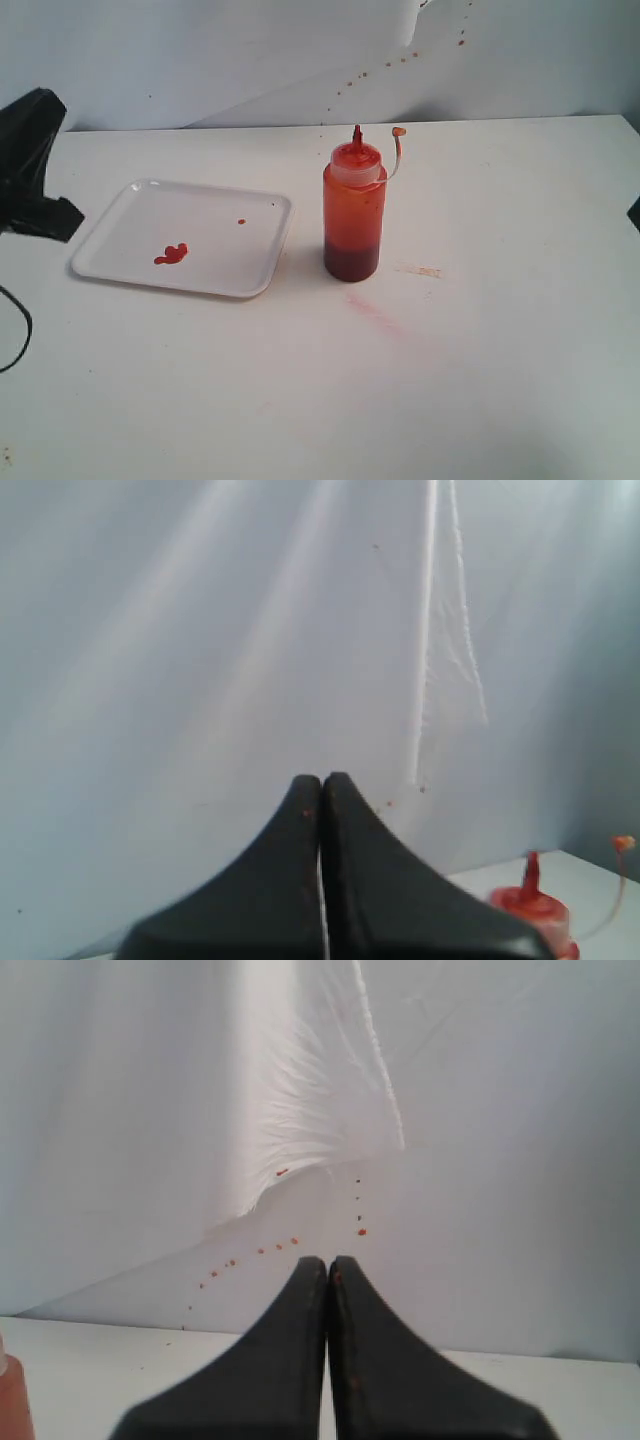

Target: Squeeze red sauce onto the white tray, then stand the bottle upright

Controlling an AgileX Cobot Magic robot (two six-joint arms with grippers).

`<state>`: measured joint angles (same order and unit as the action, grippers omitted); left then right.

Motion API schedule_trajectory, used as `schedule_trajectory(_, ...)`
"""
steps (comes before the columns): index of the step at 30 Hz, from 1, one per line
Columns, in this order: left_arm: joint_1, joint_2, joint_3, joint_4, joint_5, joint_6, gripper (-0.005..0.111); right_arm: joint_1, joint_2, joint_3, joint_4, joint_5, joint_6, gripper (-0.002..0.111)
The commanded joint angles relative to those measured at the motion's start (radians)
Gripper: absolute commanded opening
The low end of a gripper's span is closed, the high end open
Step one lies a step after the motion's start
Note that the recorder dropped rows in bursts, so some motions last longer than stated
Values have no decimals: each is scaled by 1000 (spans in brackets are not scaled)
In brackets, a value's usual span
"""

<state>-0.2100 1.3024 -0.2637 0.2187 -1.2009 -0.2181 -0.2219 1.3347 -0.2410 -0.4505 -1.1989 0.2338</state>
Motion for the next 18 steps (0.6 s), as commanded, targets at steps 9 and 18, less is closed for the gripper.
schedule_trajectory(9, 2, -8, 25, 268, -20, 10, 0, 3, -23, 55, -3, -22, 8, 0)
schedule_trajectory(18, 2, -8, 25, 268, -20, 10, 0, 3, -23, 55, -3, -22, 8, 0)
